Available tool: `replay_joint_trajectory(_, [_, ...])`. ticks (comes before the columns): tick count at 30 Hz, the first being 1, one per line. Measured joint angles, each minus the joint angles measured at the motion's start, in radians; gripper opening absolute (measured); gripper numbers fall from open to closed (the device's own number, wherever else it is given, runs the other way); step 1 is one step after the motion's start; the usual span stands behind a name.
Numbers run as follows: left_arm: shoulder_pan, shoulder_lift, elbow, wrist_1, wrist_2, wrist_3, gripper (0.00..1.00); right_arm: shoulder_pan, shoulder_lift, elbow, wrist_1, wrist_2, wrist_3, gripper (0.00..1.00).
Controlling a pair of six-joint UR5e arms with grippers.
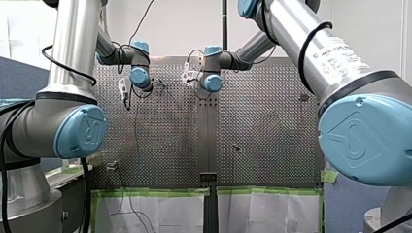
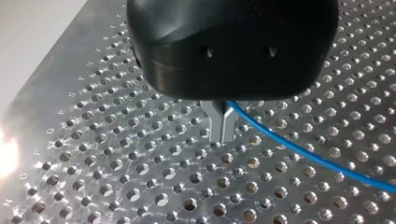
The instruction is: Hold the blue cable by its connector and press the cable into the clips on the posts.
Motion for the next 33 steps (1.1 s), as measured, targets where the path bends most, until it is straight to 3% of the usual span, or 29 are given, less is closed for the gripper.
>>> replay_joint_trajectory(1, [0.000,0.000,0.000,-0.003,-0.001,0.000,0.35,0.000,0.000,0.000,0.000,-0.001,0.000,0.00])
replay_joint_trajectory(2, [0.000,0.000,0.000,-0.005,-0.001,0.000,0.53,0.000,0.000,0.000,0.000,-0.001,0.000,0.00])
replay_joint_trajectory(3, [0.000,0.000,0.000,-0.008,-0.001,0.000,0.53,0.000,0.000,0.000,0.001,-0.001,0.000,0.00])
replay_joint_trajectory(4, [0.000,0.000,0.000,-0.012,-0.001,0.001,0.75,0.000,0.000,0.000,0.001,-0.002,0.000,0.00])
replay_joint_trajectory(5, [0.000,0.000,0.000,-0.017,-0.002,0.002,0.88,0.000,0.000,0.000,0.002,-0.002,0.000,0.00])
replay_joint_trajectory(6, [-0.001,0.000,0.000,-0.022,-0.004,0.003,0.88,0.000,0.000,0.000,0.002,-0.002,0.000,0.00])
replay_joint_trajectory(7, [-0.002,0.000,0.000,-0.029,-0.006,0.005,1.00,0.000,0.000,0.000,0.004,-0.002,-0.001,0.00])
replay_joint_trajectory(24, [-0.019,0.030,0.000,-0.101,-0.009,0.025,1.00,0.000,0.000,0.000,0.024,-0.002,-0.008,0.00])
replay_joint_trajectory(33, [-0.031,0.060,0.000,-0.129,-0.014,0.005,1.00,0.000,0.000,0.000,0.024,-0.002,-0.010,0.00])
